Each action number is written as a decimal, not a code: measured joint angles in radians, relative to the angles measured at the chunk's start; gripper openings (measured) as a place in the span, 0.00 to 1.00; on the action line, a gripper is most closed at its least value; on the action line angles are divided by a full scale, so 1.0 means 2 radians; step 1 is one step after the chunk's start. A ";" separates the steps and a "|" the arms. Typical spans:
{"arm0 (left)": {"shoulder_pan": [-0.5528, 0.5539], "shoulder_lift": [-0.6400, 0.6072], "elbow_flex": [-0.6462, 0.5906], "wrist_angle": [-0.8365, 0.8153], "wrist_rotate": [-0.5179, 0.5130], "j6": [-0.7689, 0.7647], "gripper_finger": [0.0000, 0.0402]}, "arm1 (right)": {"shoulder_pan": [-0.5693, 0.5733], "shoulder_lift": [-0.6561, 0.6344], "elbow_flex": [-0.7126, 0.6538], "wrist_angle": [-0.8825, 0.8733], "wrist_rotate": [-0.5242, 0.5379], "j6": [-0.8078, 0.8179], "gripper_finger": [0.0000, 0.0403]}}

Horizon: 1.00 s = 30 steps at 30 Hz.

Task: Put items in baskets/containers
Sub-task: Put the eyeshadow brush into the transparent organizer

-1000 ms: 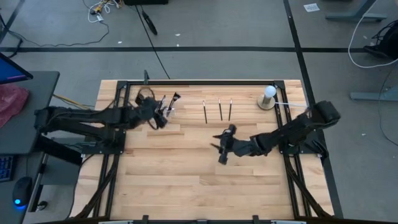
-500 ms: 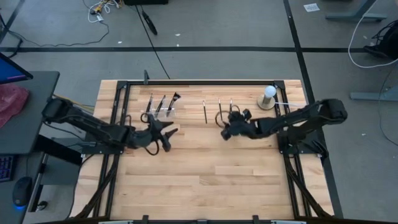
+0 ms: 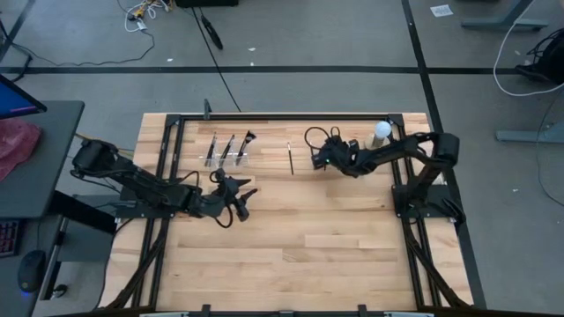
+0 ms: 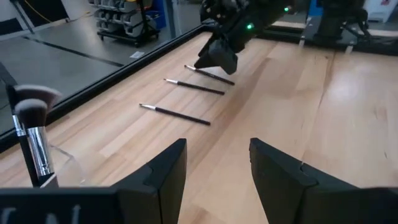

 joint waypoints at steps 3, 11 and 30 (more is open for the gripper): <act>0.000 0.001 0.000 0.000 0.000 0.000 0.44 | -0.015 0.021 0.000 0.013 -0.036 0.000 0.47; 0.000 0.001 0.000 0.003 0.000 0.000 0.44 | -0.016 0.049 0.002 0.012 -0.064 0.004 0.29; -0.010 0.001 0.000 0.012 0.000 -0.004 0.44 | 0.142 0.048 -0.045 -0.034 0.048 0.093 0.06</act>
